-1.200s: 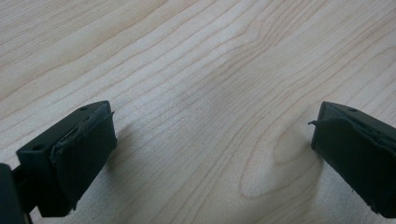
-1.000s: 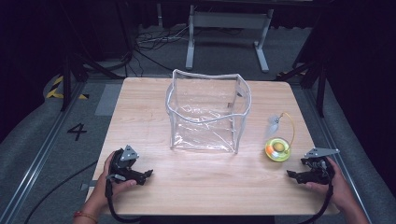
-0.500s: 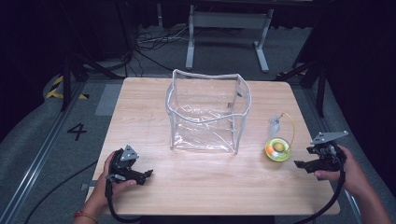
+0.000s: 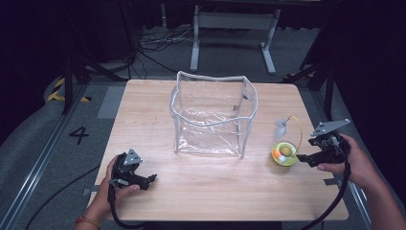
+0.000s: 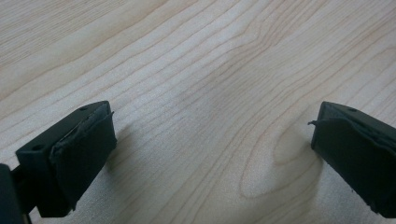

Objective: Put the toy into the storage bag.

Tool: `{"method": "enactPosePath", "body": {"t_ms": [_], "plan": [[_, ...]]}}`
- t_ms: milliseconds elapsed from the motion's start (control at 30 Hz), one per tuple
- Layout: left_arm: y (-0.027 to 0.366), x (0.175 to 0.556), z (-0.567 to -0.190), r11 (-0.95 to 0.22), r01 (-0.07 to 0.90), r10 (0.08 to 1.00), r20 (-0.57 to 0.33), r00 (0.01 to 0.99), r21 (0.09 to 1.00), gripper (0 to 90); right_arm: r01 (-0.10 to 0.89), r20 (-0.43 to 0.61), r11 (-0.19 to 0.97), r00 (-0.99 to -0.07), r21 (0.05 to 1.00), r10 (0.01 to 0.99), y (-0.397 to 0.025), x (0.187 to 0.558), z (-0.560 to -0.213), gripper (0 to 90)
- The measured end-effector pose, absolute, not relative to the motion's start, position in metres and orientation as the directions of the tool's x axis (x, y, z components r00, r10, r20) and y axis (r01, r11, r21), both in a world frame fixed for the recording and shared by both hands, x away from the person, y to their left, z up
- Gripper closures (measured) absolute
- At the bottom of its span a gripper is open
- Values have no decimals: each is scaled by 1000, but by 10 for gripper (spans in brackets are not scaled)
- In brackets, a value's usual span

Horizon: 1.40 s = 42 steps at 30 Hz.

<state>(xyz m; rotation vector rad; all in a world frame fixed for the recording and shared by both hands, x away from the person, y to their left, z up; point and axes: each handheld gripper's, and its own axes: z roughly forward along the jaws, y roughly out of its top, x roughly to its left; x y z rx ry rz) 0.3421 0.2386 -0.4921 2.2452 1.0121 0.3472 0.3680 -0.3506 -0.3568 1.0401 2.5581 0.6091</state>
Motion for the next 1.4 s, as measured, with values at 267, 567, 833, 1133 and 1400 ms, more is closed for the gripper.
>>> {"method": "enactPosePath", "body": {"t_ms": [267, 567, 833, 1133, 1400], "plan": [[239, 342, -492, -496, 574, 744, -22, 668, 651, 2, 562, -157, 679, -704, 473, 693, -335, 380, -340, 300], [239, 342, -492, -496, 574, 744, -23, 668, 652, 2, 561, -154, 691, -714, 456, 682, -328, 392, -323, 431], [239, 342, -492, -496, 574, 744, -22, 668, 651, 2, 569, -164, 716, -725, 404, 669, -322, 399, -313, 634], [239, 342, -492, -496, 574, 743, -22, 669, 651, 1, 548, -175, 753, -754, 364, 633, -316, 400, -312, 804], [239, 342, -492, -497, 574, 743, -22, 668, 651, 1, 544, -182, 758, -756, 359, 629, -314, 398, -302, 876]]}}
